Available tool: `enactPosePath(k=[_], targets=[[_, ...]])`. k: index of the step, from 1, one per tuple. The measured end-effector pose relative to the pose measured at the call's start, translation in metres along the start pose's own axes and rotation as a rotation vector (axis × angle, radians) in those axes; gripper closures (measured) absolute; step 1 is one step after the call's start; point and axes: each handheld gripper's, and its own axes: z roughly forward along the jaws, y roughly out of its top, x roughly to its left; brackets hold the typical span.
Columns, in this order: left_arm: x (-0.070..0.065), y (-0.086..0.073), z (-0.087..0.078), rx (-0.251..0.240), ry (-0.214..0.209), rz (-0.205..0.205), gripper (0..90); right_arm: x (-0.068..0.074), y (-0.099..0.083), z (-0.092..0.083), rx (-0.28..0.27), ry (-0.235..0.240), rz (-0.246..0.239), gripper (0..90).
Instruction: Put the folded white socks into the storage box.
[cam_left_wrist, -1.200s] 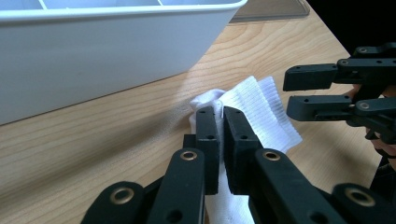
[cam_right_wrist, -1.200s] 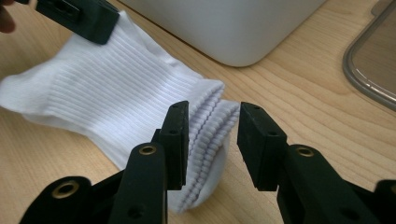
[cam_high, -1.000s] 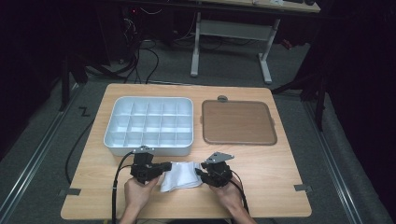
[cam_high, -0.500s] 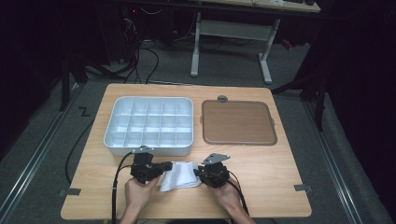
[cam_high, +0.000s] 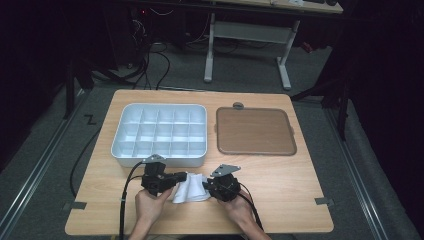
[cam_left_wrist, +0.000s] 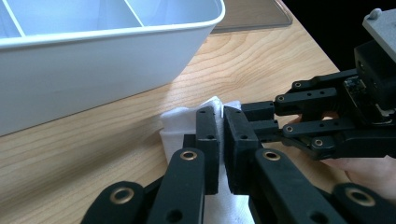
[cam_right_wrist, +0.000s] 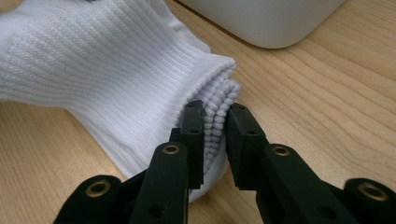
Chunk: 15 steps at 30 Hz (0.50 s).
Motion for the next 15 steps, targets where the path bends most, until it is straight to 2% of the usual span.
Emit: enactPosePath(k=[15], targets=[[-0.0046, -0.0010, 0.0032, 0.013, -0.014, 0.011, 85.8, 0.0061, 0.0049, 0.0065, 0.000, 0.026, -0.010, 78.6]])
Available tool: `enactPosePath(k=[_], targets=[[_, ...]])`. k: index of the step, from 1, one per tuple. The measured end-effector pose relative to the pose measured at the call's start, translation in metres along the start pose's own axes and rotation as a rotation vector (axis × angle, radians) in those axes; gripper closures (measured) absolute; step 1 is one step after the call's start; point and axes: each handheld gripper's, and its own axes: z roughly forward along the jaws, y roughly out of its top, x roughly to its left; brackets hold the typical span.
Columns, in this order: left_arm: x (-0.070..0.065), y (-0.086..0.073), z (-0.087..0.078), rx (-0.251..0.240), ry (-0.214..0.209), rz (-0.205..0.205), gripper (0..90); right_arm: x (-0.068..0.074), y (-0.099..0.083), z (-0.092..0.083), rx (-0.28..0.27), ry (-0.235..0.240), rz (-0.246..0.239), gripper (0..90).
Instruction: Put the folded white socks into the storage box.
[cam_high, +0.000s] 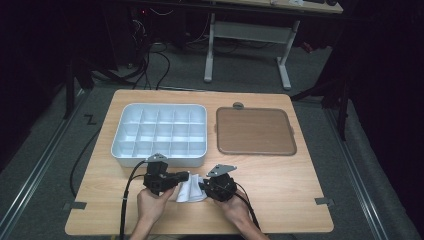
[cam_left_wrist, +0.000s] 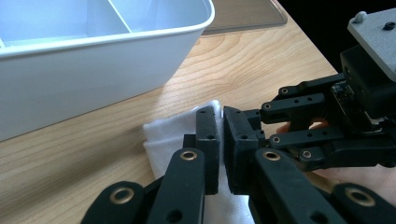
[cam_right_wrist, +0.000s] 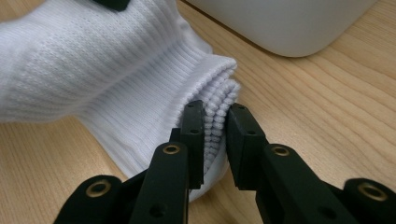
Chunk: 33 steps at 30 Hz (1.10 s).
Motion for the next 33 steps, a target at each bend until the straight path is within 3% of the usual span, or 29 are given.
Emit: enactPosePath(k=[23, 33], targets=[[-0.001, -0.005, 0.003, 0.023, -0.006, 0.016, 85.8, 0.017, 0.006, 0.007, 0.003, 0.045, -0.035, 78.2], [0.000, -0.006, 0.004, 0.030, 0.005, 0.027, 85.8, 0.014, 0.006, -0.004, -0.033, 0.063, -0.016, 65.9]])
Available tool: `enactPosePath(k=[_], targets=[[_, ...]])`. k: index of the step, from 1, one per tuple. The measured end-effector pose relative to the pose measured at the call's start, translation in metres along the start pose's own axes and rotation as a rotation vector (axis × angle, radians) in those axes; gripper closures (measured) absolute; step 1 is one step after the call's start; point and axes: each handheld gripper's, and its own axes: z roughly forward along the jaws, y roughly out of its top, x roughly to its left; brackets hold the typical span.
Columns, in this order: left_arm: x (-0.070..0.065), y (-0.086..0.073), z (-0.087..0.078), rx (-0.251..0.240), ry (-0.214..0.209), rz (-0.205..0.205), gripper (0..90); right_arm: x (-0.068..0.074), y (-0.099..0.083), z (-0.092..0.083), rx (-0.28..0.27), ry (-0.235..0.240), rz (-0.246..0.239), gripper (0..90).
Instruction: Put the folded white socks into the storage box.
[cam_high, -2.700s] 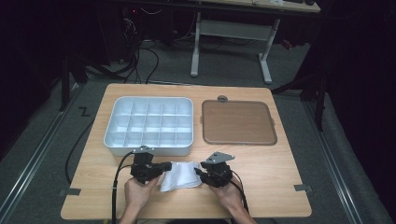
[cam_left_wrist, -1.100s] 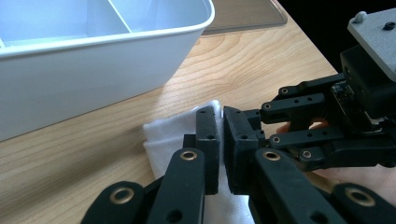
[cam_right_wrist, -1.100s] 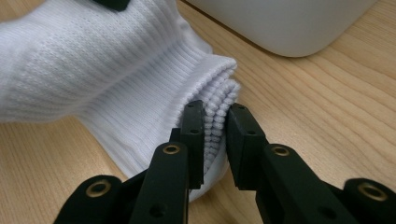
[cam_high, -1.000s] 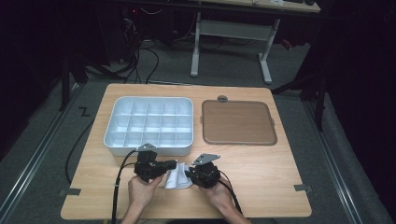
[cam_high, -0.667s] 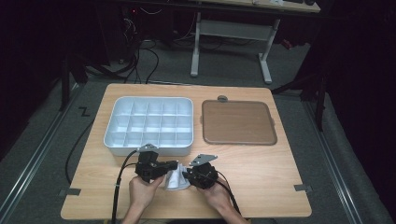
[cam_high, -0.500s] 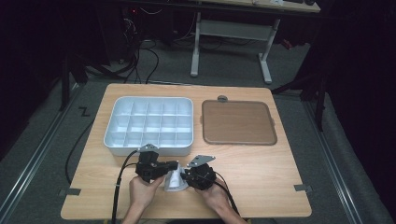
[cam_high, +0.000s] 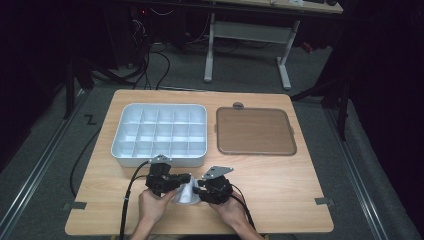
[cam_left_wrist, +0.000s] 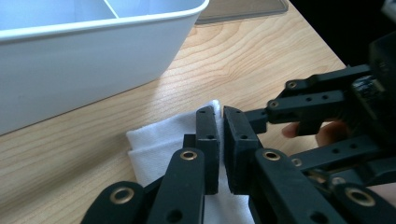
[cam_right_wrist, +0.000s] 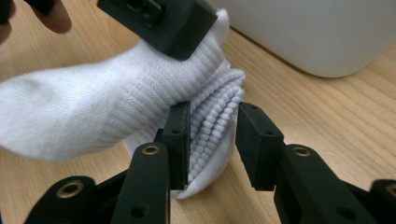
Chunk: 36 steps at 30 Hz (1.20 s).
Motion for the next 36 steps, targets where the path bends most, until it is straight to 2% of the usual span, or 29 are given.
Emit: enactPosePath(k=[5, 11, 19, 25, 31, 36], targets=[[0.001, 0.000, 0.000, -0.001, 0.007, 0.002, 85.9, -0.006, -0.001, -0.011, -0.034, -0.009, 0.031, 65.5], [0.000, 0.000, 0.000, 0.000, 0.003, 0.001, 85.8, -0.014, -0.007, -0.016, -0.020, -0.042, 0.046, 75.4], [-0.002, -0.003, 0.003, 0.007, -0.007, 0.000, 85.8, -0.015, -0.012, -0.008, 0.025, -0.057, 0.030, 78.9], [-0.003, -0.006, 0.006, 0.012, -0.007, 0.011, 85.8, -0.012, -0.013, -0.002, 0.027, -0.060, 0.028, 79.0], [-0.005, -0.014, 0.012, 0.019, -0.006, 0.046, 85.8, -0.012, -0.013, -0.001, 0.029, -0.061, 0.022, 79.0], [-0.005, -0.015, 0.015, 0.016, -0.008, 0.049, 85.8, -0.012, -0.013, -0.001, 0.032, -0.062, 0.023, 78.9]])
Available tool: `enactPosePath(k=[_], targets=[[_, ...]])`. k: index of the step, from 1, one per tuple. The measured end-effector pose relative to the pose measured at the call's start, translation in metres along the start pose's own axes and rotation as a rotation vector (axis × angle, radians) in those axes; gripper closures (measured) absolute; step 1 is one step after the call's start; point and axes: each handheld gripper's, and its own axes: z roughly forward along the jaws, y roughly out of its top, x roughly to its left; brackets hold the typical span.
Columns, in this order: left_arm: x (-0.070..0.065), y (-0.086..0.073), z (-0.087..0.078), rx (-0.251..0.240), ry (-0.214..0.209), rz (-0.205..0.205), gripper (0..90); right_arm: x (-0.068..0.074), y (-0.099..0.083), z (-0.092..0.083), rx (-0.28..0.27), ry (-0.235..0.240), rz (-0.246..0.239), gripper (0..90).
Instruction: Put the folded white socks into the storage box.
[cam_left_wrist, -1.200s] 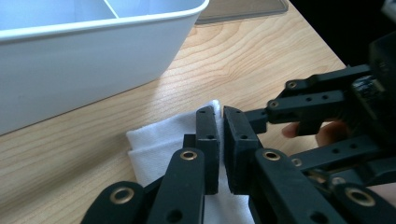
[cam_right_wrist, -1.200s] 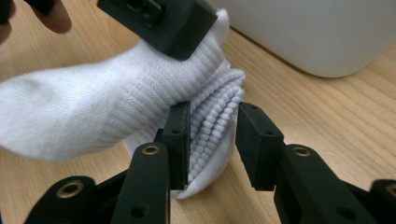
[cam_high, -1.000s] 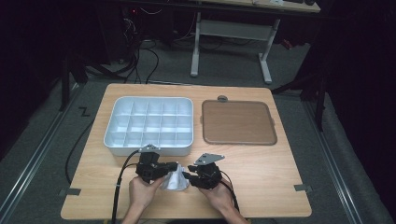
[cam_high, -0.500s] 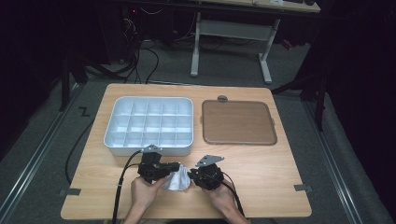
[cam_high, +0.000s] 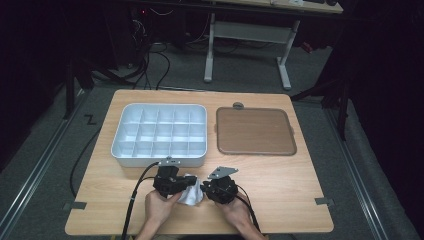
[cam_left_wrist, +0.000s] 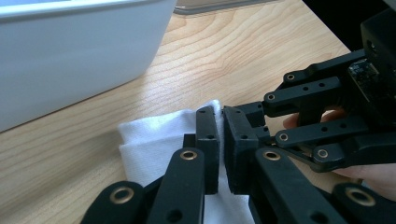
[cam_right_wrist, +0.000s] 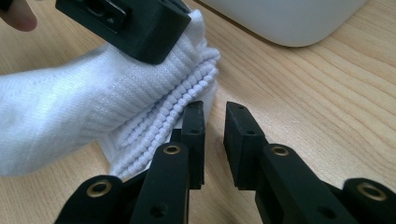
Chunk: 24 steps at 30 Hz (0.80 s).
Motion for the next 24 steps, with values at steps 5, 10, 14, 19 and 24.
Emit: enactPosePath(k=[5, 10, 14, 19, 24], targets=[[0.001, 0.001, -0.001, -0.008, 0.003, 0.011, 85.7, -0.002, 0.000, -0.007, -0.026, 0.006, 0.019, 76.5], [0.002, -0.001, 0.001, -0.008, 0.016, 0.026, 85.8, 0.000, 0.000, -0.016, -0.044, 0.013, 0.009, 73.4], [0.002, -0.003, 0.004, -0.005, 0.016, 0.033, 85.7, 0.003, 0.001, -0.016, -0.047, 0.043, 0.017, 70.0], [0.003, -0.006, 0.006, -0.004, 0.022, 0.045, 85.7, 0.005, 0.001, -0.011, -0.033, 0.057, 0.021, 69.0], [0.007, -0.010, 0.009, -0.007, 0.020, 0.036, 85.7, 0.005, -0.001, -0.006, -0.006, 0.049, 0.014, 69.9]])
